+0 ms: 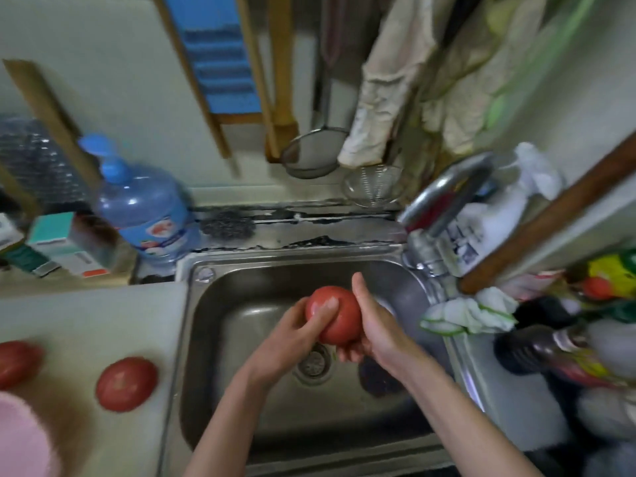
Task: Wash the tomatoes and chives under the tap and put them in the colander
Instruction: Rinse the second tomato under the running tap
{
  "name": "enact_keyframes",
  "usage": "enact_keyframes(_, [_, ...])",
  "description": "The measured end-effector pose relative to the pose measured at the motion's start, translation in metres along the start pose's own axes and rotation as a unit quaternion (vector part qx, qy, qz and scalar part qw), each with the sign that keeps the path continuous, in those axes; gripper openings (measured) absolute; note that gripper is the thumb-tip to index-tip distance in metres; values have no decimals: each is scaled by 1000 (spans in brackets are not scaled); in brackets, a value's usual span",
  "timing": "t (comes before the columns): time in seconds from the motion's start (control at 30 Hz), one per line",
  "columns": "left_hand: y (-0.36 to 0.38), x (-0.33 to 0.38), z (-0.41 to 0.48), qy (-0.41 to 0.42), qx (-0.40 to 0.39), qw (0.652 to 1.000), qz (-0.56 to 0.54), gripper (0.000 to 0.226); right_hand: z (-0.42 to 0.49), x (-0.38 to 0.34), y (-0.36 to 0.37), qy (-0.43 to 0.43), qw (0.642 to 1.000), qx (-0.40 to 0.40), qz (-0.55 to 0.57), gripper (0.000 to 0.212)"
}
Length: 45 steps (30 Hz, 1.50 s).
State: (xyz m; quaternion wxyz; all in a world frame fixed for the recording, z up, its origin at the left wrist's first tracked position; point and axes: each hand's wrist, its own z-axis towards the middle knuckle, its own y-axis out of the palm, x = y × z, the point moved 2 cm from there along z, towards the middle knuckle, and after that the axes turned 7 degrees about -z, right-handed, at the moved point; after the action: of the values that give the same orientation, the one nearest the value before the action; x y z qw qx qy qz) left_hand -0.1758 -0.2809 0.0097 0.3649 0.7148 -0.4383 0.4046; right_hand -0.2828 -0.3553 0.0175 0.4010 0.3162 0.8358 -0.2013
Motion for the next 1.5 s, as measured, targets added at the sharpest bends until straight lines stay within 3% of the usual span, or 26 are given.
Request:
enact_keyframes(0.1, [41,-6,23,-28,8,999,-24,31,7,1,-51,-23,977,57,-204,65])
enact_keyframes(0.17, [62,-11,37,-51,36,996,-66,26,14,2,-90,-68,934,143,-319,49])
enact_keyframes(0.23, [76,-15,54,-75,80,989,-101,27,21,5,-125,-109,882,236,-393,37])
enact_keyframes(0.3, [85,-16,68,-113,101,976,-158,30,33,10,-150,-138,861,261,-415,38])
enact_keyframes(0.47, [94,-8,91,-157,117,941,-277,53,71,24,-165,-147,872,159,-439,38])
enact_keyframes(0.77, [82,-4,112,-142,123,927,-325,78,86,32,-168,-206,841,201,-457,34])
enact_keyframes(1.27, [85,-5,105,-161,96,923,-335,77,80,49,-173,-257,850,196,-417,30])
enact_keyframes(1.5, [88,-6,103,-160,99,924,-334,78,80,55,-174,-241,849,191,-429,37])
